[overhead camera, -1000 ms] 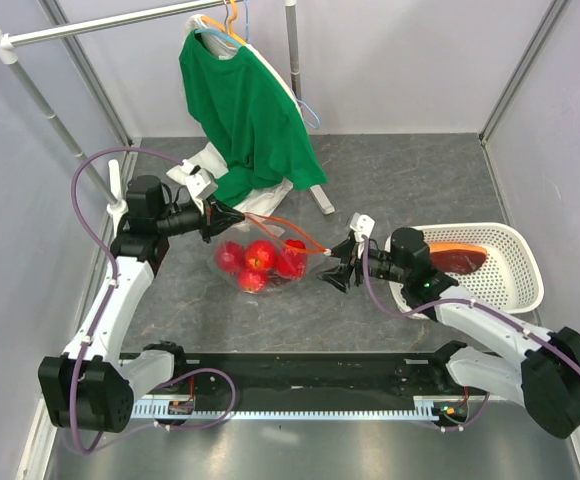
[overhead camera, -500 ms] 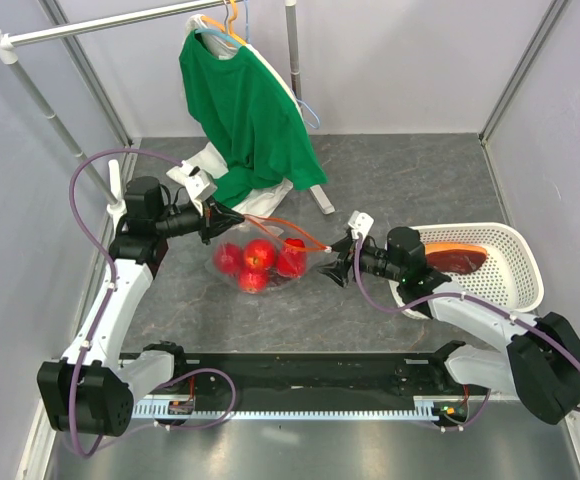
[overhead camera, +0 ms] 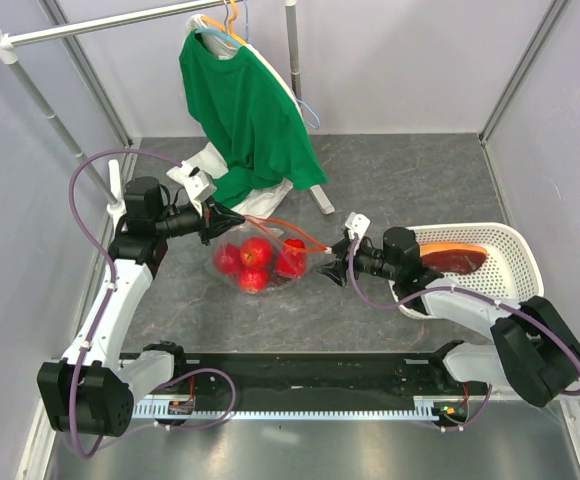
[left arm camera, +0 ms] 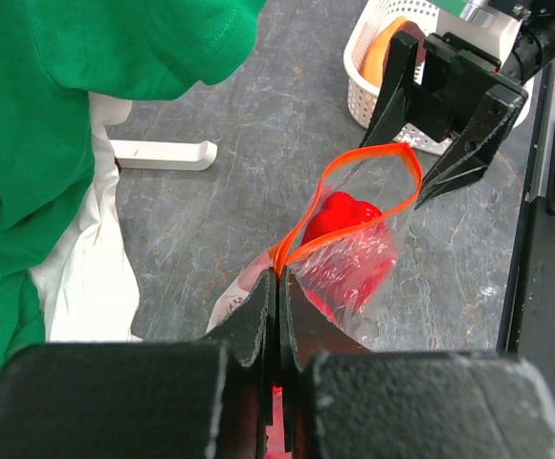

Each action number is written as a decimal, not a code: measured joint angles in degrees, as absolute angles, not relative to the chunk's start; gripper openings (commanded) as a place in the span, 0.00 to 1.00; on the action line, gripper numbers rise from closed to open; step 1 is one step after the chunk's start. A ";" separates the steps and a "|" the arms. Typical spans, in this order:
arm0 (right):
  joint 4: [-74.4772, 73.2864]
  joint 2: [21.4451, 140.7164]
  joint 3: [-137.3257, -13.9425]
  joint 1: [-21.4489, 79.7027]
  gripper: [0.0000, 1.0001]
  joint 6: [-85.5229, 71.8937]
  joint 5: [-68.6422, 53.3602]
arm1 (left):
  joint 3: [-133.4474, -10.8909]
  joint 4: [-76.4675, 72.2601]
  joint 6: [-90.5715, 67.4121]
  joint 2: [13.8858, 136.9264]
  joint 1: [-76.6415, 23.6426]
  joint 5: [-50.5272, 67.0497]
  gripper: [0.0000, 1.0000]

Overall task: Place the food in the zip-top bag and seal the zipper
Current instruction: Zip the zipper food storage bag at the center of the board.

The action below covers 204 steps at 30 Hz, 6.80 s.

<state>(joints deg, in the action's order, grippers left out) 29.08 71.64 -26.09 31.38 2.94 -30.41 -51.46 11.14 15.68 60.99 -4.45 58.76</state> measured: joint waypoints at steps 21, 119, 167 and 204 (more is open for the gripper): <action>25.04 73.87 -34.28 31.77 0.00 -1.87 -34.92 | -51.46 12.36 15.66 60.99 -1.78 59.09 0.02; -9.23 59.94 -48.45 34.20 0.55 16.88 -34.09 | -57.36 6.48 27.11 70.87 -36.97 41.12 0.02; -9.23 61.45 -52.66 33.50 0.00 19.70 -37.65 | -67.83 12.73 25.15 74.00 -38.37 48.56 0.54; -11.70 58.48 -53.71 33.93 0.00 24.32 -35.83 | -67.99 23.31 35.33 75.00 -28.91 52.73 0.12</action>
